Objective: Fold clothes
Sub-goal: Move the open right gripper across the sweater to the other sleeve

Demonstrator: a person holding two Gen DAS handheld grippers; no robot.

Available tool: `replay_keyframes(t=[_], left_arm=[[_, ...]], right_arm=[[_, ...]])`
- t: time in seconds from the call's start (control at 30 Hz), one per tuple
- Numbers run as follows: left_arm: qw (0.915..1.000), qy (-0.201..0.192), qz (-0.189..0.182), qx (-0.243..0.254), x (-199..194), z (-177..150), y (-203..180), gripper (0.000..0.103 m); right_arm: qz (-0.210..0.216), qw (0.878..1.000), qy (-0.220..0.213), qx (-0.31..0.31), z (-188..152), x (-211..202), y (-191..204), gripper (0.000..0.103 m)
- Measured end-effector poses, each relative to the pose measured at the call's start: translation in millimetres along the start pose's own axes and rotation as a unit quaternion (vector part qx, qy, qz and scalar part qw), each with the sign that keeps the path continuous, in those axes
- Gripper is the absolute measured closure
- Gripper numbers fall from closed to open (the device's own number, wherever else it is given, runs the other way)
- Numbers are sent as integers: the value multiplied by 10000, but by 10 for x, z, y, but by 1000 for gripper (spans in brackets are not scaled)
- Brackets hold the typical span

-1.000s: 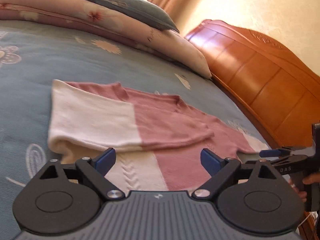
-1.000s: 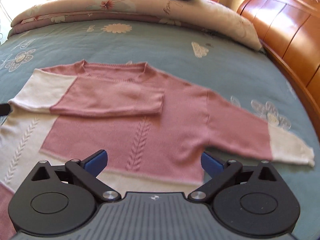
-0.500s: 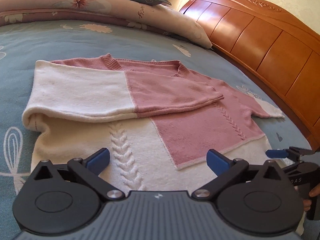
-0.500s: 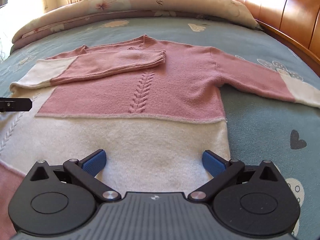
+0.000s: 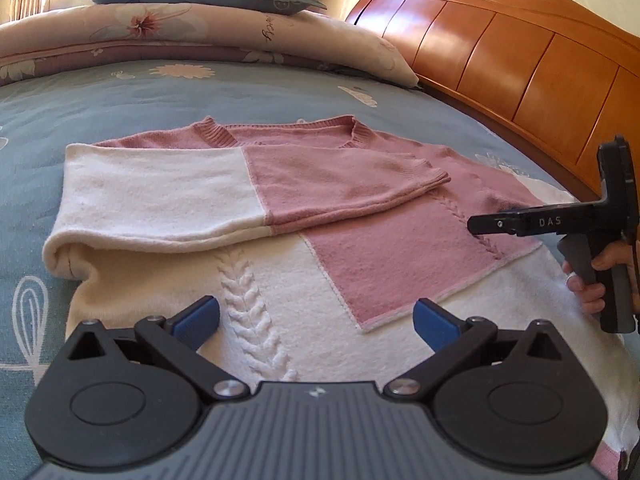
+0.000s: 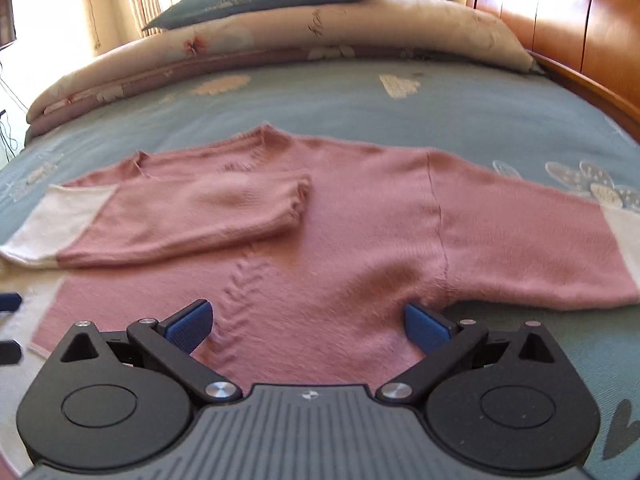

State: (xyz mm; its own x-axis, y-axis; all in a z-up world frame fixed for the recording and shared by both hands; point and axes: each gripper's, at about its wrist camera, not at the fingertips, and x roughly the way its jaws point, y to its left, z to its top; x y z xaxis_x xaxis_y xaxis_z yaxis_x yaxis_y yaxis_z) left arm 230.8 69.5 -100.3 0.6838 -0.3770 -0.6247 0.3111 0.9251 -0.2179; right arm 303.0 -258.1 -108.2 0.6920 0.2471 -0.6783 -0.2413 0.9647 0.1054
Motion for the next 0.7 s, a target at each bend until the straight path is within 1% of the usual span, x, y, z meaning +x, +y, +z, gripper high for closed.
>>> replay_keyframes(t=[0.07, 0.2, 0.3, 0.5, 0.57, 0.6, 0.67, 0.7], left_arm=[[10000, 1, 14, 29, 2, -3, -6, 1], [10000, 1, 25, 48, 1, -6, -13, 1], [10000, -14, 40, 65, 2, -11, -18, 1], [10000, -41, 12, 82, 2, -22, -4, 1], [10000, -45, -12, 69, 0, -21, 7, 1], [10000, -44, -18, 68, 0, -20, 11, 1], [10000, -42, -14, 78, 3, -20, 11, 1], [10000, -41, -3, 88, 7, -19, 7, 1]], right_arm=[[-60, 9997, -27, -214, -82, -46, -12, 0], [-330, 9992, 165, -159, -65, -164, -19, 0], [-144, 9996, -237, 35, 50, -238, -60, 0], [65, 9996, -217, -143, 154, 29, 109, 0], [-253, 9995, 78, -141, 94, 145, 65, 0], [-182, 9997, -24, -144, 71, 96, 36, 0], [-163, 9999, 0, -53, 78, -25, -9, 4], [-163, 9999, -3, -22, 84, -101, -27, 3]])
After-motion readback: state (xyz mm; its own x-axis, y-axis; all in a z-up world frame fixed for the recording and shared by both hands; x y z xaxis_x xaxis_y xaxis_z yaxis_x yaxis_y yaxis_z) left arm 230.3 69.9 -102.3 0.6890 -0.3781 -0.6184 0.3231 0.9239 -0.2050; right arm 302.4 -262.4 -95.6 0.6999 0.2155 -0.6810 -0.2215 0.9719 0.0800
